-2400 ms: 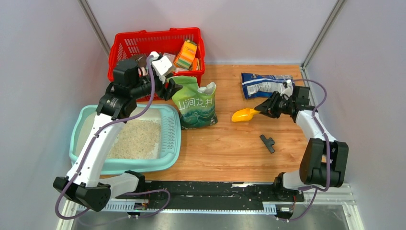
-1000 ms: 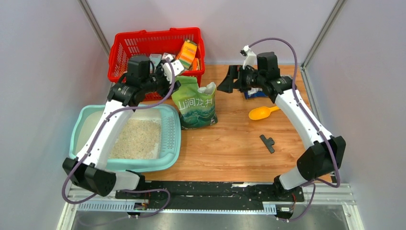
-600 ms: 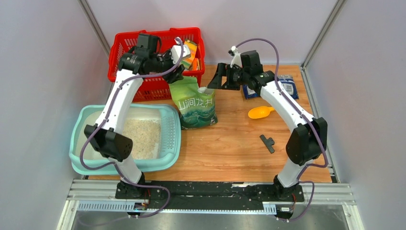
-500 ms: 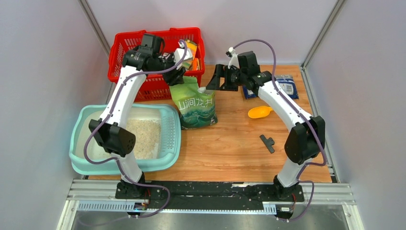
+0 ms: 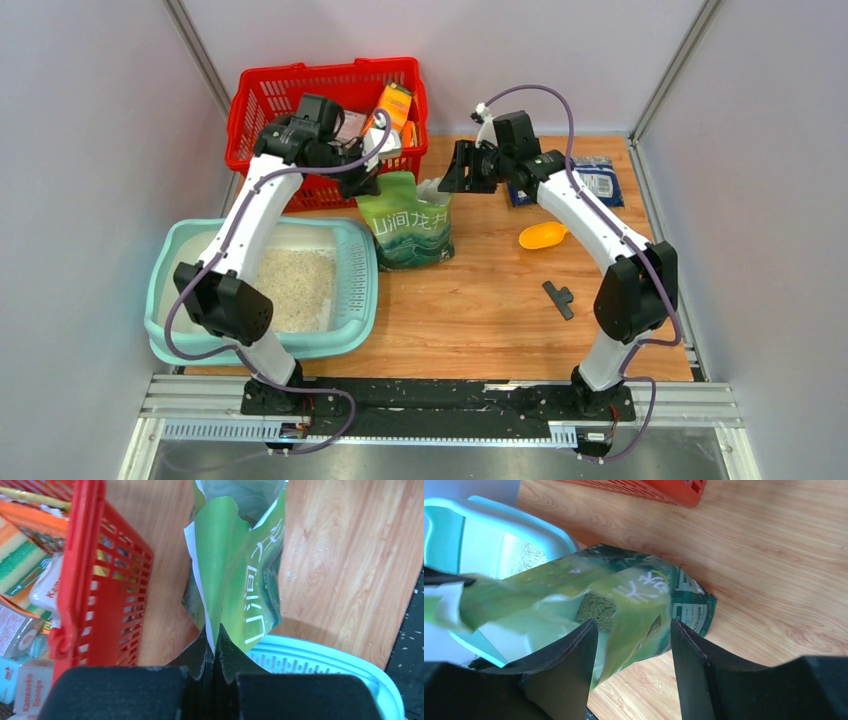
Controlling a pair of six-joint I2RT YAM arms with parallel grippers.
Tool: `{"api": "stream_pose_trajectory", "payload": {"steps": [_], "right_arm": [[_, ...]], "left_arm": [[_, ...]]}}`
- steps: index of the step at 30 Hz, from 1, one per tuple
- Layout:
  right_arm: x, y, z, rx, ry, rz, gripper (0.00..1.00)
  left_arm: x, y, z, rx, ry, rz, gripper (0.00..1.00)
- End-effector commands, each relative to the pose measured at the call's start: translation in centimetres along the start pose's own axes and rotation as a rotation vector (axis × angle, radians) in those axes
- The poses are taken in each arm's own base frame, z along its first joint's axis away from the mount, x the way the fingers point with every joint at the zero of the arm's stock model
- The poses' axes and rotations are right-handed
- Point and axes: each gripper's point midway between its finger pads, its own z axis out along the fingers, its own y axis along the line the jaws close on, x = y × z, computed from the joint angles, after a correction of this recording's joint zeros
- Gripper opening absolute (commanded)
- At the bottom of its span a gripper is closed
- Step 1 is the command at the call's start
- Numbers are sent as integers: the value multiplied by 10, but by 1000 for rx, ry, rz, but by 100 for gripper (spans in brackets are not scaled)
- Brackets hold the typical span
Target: Fill the litter box with clean litter
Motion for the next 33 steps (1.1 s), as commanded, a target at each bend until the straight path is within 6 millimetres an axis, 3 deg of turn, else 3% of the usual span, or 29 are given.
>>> {"api": "stream_pose_trajectory", "payload": {"steps": [1,7,12,18,25,27,29,30,31,33], "right_arm": [[0,-1,-19,39,-24,-72,55],[5,-5,-42,94,-31,-121,41],[20,-3,-71,118,-8,-164,15],[47,-13,-97,155,24,-168,3],[31,-22,-124,181,-60,-165,0],[27,-18,-133,158,-85,-165,0],[19,-14,-142,139,-124,-187,13],[17,-14,-144,130,-133,-194,25],[15,-10,-146,109,-139,-210,47],[12,-8,-148,84,-145,-231,64]], "left_arm": [[-44,-35,-22,12,-149,120,0],[-75,-76,-22,53,-254,166,0],[-91,-82,-19,50,-299,166,0],[-115,-74,-22,13,-376,175,0],[-142,-72,-24,32,-445,208,0],[-153,-81,-27,58,-471,227,0],[-162,-92,-26,94,-489,239,0],[-168,-96,-29,97,-503,254,0],[-172,-99,-30,106,-512,256,0],[-183,-110,-34,127,-541,279,0]]}}
